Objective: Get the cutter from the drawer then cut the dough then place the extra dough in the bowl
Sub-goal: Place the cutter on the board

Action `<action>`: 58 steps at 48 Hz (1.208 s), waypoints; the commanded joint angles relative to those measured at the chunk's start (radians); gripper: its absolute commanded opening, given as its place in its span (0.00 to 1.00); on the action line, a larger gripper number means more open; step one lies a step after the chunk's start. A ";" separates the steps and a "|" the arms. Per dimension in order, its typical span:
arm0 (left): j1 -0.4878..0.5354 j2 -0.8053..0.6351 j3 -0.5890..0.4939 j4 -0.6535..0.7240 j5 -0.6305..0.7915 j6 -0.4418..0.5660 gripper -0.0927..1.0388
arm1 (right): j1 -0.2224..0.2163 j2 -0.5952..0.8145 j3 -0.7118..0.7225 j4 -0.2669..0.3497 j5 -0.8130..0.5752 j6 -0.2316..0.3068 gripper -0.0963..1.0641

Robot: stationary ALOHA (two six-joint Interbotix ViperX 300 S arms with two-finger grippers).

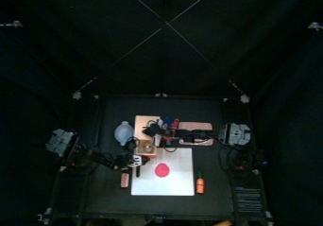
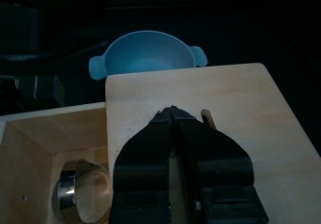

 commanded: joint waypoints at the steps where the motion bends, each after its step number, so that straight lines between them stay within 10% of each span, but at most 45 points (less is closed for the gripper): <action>1: 0.002 -0.011 -0.014 0.000 0.011 0.003 0.84 | -0.003 0.002 0.002 0.000 0.021 0.000 0.13; 35: -0.086 -0.347 0.138 0.155 0.196 0.026 0.84 | 0.002 0.005 -0.020 0.000 0.054 0.000 0.13; 58: 0.000 -0.667 0.284 0.738 -0.284 0.209 0.84 | 0.086 -0.103 -0.109 0.000 0.161 0.003 0.13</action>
